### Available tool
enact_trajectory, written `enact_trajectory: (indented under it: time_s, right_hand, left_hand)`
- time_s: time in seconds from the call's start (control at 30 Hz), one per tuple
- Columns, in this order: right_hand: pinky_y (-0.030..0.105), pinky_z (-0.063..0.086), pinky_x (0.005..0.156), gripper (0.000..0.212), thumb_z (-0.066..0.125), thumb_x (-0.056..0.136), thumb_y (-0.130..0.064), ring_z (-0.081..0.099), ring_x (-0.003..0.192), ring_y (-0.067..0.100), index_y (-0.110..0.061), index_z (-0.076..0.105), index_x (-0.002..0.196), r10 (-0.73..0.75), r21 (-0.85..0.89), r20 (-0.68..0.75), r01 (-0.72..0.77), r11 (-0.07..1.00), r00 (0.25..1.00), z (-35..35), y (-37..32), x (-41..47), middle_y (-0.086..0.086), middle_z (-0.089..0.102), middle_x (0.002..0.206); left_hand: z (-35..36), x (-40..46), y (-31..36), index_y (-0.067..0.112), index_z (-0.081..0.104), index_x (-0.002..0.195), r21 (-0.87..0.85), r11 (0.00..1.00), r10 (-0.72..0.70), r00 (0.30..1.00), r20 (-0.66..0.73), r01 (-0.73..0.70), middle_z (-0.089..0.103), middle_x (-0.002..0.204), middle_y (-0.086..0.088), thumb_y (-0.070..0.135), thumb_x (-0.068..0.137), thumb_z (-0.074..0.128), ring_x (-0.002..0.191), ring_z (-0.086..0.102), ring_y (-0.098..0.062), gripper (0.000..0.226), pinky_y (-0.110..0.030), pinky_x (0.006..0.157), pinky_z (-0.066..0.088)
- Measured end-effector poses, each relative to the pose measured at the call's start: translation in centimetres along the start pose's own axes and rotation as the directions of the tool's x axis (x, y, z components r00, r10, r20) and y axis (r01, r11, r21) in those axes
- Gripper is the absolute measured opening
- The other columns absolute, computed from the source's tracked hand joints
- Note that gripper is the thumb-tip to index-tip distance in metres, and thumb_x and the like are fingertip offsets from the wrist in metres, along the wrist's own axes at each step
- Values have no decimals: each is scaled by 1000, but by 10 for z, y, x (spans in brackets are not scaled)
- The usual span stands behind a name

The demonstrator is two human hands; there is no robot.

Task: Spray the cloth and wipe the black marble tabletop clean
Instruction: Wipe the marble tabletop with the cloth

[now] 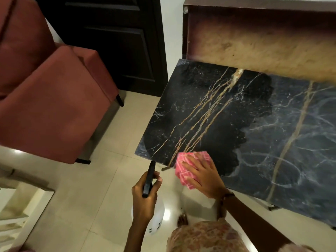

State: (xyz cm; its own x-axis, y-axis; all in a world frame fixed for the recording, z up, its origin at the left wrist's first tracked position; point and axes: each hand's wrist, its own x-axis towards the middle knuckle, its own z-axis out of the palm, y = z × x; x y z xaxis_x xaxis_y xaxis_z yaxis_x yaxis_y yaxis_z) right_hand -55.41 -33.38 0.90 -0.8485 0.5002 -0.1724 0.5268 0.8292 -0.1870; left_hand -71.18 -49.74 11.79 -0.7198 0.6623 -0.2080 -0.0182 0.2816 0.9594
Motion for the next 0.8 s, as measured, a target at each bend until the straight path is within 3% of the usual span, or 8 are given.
enact_trajectory:
  time_s: [0.1,0.2,0.33,0.43,0.53,0.6,0.7,0.8]
  right_hand:
    - [51,11,112,58,22,96,-62,15,144,26,-39,17,149,114,14,-39,-114,993,993,4,53,-72,4,31,154]
    - [54,15,114,59,16,96,-64,9,144,22,-43,6,150,256,12,-8,-256,967,967,-8,110,-106,4,31,155]
    - [65,23,106,62,18,95,-62,28,139,35,-31,25,148,417,63,-3,-416,907,909,-23,123,-63,11,35,152]
    - [63,23,110,66,29,90,-61,37,135,38,-27,34,147,322,40,7,-322,946,947,-22,95,-37,10,38,150]
    - [52,3,115,58,24,95,-62,38,136,31,-33,38,143,115,42,37,-116,992,993,-13,90,-78,1,43,147]
    - [47,1,113,57,27,94,-65,34,136,26,-34,41,141,55,16,123,-58,998,991,-9,103,-125,-2,48,144]
    - [45,3,113,57,29,93,-68,29,136,24,-38,36,142,102,0,88,-103,995,991,-15,159,-169,-4,49,143]
    - [52,17,114,57,22,94,-66,37,134,29,-36,38,140,196,7,85,-197,980,977,-27,193,-158,0,50,141]
  left_hand:
    - [9,-6,3,13,67,89,-25,1000,-8,1000,19,9,62,63,1,5,83,65,43,34,-16,10,-23,40,32]
    - [25,-9,6,15,68,89,-12,1000,-19,998,62,19,65,68,1,7,83,65,42,36,-15,11,-25,40,32]
    - [55,-13,12,17,69,90,-14,999,-40,991,131,42,62,65,-7,17,80,67,42,36,-18,11,-26,39,31]
    - [85,-15,18,16,69,89,-36,995,-89,983,160,96,48,50,-5,27,74,67,40,32,-16,18,-24,39,28]
    - [119,-19,27,12,67,90,-27,997,-70,977,203,77,60,58,-3,17,80,67,40,38,-9,12,-20,41,33]
    - [133,-20,32,9,67,92,-50,993,-96,974,207,108,66,66,-1,9,82,66,41,40,-8,10,-19,41,34]
    - [154,-20,37,9,67,93,-77,984,-144,966,214,164,66,67,0,9,82,66,42,37,-13,11,-24,39,30]
    - [171,-20,38,10,67,93,-67,983,-153,968,201,169,65,67,-3,12,81,66,43,37,-15,12,-25,40,30]
